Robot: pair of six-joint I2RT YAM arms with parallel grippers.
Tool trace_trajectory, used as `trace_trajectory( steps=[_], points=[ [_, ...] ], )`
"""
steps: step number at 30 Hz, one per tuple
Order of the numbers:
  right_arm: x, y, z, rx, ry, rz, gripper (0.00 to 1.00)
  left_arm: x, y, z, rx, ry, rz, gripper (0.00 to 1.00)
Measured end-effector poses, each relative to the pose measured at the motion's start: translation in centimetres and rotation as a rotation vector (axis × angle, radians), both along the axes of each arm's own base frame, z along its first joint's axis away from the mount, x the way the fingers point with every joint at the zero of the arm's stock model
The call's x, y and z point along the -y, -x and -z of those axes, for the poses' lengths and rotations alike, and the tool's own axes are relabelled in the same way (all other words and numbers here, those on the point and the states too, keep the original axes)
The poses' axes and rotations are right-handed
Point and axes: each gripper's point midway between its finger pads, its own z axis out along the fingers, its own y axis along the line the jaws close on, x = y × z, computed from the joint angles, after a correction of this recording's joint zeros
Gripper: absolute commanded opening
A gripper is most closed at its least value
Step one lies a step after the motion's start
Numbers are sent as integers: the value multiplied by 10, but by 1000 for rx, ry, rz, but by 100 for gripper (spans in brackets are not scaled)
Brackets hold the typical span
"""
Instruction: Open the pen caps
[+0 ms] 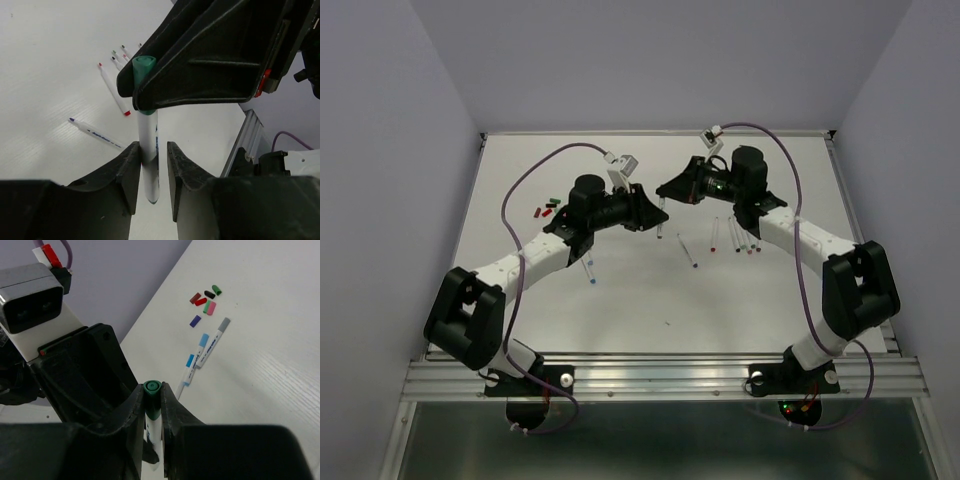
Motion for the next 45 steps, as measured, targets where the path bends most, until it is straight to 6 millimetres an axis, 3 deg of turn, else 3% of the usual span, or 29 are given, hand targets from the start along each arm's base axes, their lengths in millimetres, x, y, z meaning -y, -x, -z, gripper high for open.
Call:
trace_trajectory(
  steps=[1,3,4,5,6,7,8,10,11,14,15,19,27,31,35,38,42,45],
  points=[
    [-2,2,1,-7,-2,-9,1,1,-1,1,-4,-1,1,11],
    [-4,3,2,-12,-3,-19,4,2,-2,5,-25,-1,-1,0],
    [-4,4,2,-13,-3,-20,16,2,-2,6,-27,-1,0,0],
    [-4,4,3,-13,-2,-20,16,2,-2,6,-27,-1,0,0],
    [-4,3,3,-13,-2,-19,30,2,-2,6,-28,0,0,0],
    [-4,3,2,-11,-3,-18,37,2,-2,6,-28,1,-1,0],
    [-4,3,2,-10,-3,-18,59,2,-3,5,-27,2,-2,0],
    [-4,4,2,-21,-8,-19,63,3,-3,5,-25,4,-2,0],
    [-5,4,1,-17,-10,-22,76,3,-3,4,-22,6,-3,0],
    [-6,5,0,-18,-14,-22,91,2,-4,0,-15,13,-13,0],
    [-5,4,-1,-13,-12,-15,100,2,-5,-1,-11,17,-19,0],
    [0,4,-8,20,-10,19,100,-1,-7,-6,-1,25,-43,0],
    [35,41,-36,163,25,88,100,-8,-16,-18,19,41,-122,0],
    [41,51,-25,160,74,79,100,-11,-20,-19,9,47,-155,0],
    [34,55,-5,126,120,45,97,-12,-22,-20,-14,61,-180,0],
    [18,60,18,87,166,-2,78,-12,-24,-21,-36,76,-199,0],
    [-1,54,43,50,237,-12,72,-13,-26,-22,-57,90,-222,0],
    [-8,52,46,60,262,-8,65,-15,-28,-23,-72,104,-246,0]
  ],
)
